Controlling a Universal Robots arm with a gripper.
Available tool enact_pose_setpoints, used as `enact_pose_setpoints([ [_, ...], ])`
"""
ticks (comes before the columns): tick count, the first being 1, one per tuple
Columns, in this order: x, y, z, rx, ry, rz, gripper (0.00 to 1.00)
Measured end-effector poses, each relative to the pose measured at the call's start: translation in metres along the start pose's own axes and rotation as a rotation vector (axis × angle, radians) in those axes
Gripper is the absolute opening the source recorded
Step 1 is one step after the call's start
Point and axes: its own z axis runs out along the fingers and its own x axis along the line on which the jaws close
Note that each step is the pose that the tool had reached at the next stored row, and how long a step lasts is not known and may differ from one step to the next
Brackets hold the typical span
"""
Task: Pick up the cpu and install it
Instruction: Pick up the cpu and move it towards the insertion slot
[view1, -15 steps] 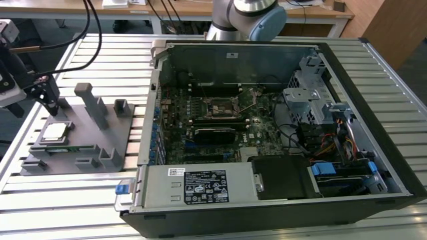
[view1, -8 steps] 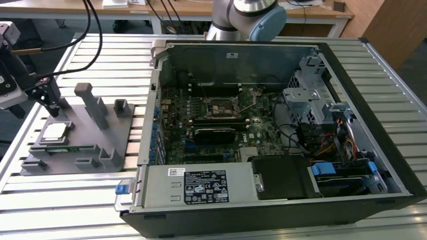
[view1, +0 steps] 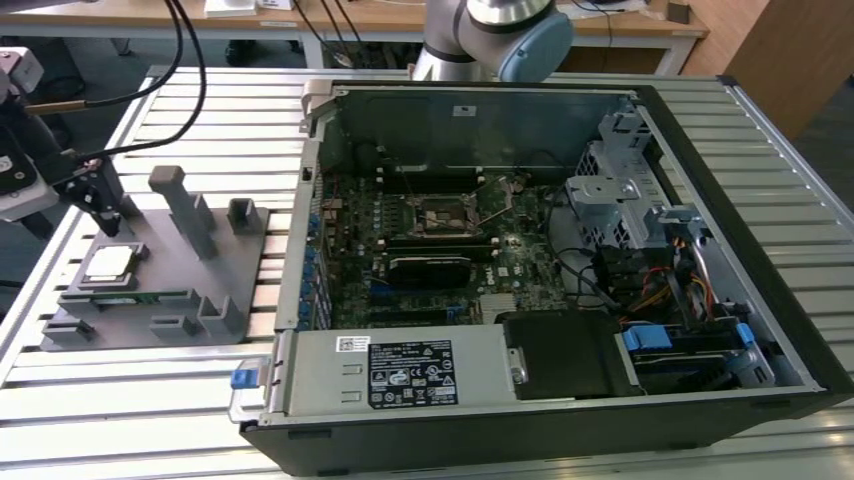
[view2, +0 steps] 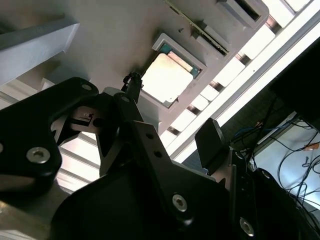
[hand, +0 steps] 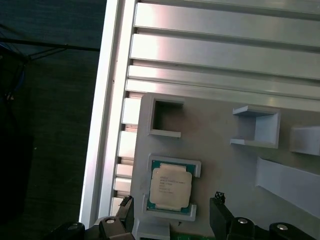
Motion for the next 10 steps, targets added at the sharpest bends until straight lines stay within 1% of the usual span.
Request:
enact_pose_setpoints([
  [6,0.0002,-0.0032,0.0062,0.0,0.0,0.0,0.7],
  [10,0.0001,-0.0038,0.0111,0.0,0.0,0.0,0.7],
])
